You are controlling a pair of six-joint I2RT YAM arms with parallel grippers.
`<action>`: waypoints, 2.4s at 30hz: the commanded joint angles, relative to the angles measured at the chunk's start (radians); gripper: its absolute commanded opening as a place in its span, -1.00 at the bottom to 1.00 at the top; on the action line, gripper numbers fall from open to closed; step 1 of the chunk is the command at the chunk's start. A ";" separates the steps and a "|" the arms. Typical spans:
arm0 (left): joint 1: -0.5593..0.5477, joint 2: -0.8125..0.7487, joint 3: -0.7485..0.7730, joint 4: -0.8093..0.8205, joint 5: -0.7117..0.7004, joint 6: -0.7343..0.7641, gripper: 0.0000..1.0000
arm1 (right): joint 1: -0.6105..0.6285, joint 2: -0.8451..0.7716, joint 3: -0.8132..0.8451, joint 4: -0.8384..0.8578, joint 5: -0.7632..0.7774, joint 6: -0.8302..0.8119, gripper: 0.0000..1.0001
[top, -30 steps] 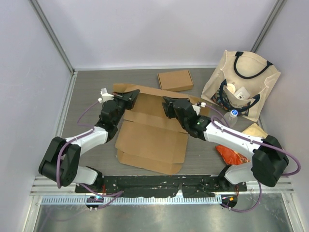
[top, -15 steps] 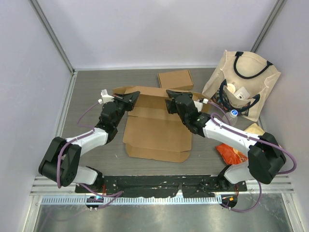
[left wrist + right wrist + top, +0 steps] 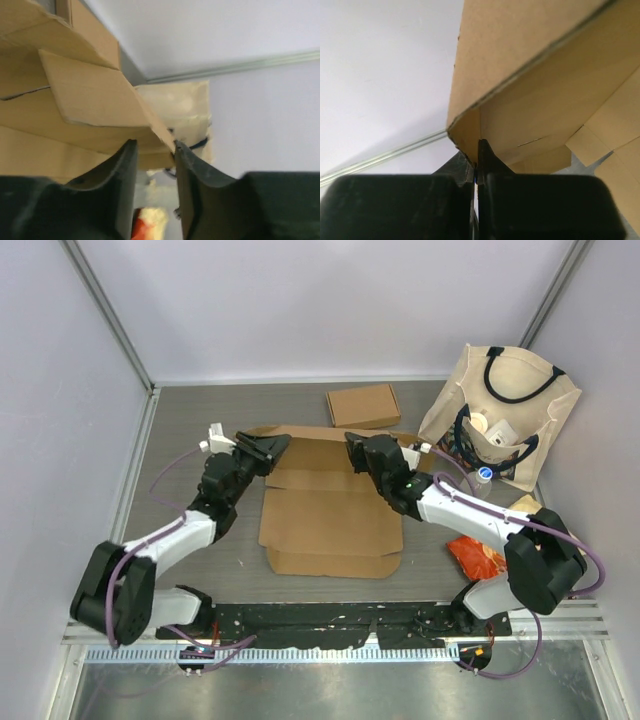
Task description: Fold the paper box
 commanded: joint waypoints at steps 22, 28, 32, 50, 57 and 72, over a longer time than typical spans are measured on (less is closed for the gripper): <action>0.190 0.113 0.456 -0.706 0.397 0.581 -0.53 | -0.059 0.004 -0.043 0.139 -0.078 -0.024 -0.98; 0.141 0.171 0.447 -0.687 0.410 0.572 -0.56 | -0.062 0.012 -0.044 0.139 -0.081 -0.038 -0.98; 0.155 0.004 0.306 -0.726 0.242 0.663 -0.23 | -0.062 0.000 -0.070 0.134 -0.070 -0.075 -0.98; 0.225 -0.086 0.260 -0.786 0.080 1.041 0.90 | -0.090 0.006 -0.107 0.186 -0.173 -0.147 -0.98; 0.245 0.143 0.448 -0.965 0.280 1.163 0.19 | -0.099 0.012 -0.124 0.223 -0.197 -0.155 -0.98; 0.078 -0.041 0.324 -0.795 0.177 0.720 -1.00 | -0.096 -0.019 -0.163 0.226 -0.179 -0.147 -0.98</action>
